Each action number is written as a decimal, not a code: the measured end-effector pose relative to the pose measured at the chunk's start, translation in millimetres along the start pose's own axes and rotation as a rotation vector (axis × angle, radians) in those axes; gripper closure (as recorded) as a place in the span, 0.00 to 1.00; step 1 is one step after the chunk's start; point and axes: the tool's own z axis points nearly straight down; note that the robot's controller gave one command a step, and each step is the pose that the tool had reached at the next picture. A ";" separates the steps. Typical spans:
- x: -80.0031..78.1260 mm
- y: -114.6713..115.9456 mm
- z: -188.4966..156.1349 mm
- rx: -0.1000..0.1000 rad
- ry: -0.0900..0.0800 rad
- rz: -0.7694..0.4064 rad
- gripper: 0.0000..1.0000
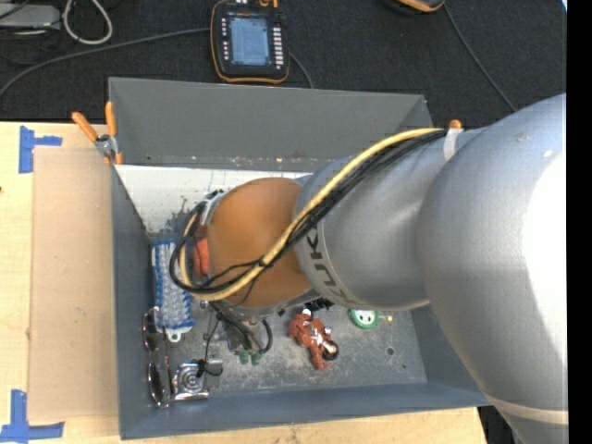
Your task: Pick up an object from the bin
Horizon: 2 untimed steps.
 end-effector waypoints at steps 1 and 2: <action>-2.5 -1.2 -3.8 -0.002 -0.007 0.006 0.00; 14.3 15.1 58.1 -0.002 -0.018 -0.405 0.00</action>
Offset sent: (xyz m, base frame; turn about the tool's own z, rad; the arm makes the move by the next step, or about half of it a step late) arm -0.0193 0.0150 -0.0597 -0.4078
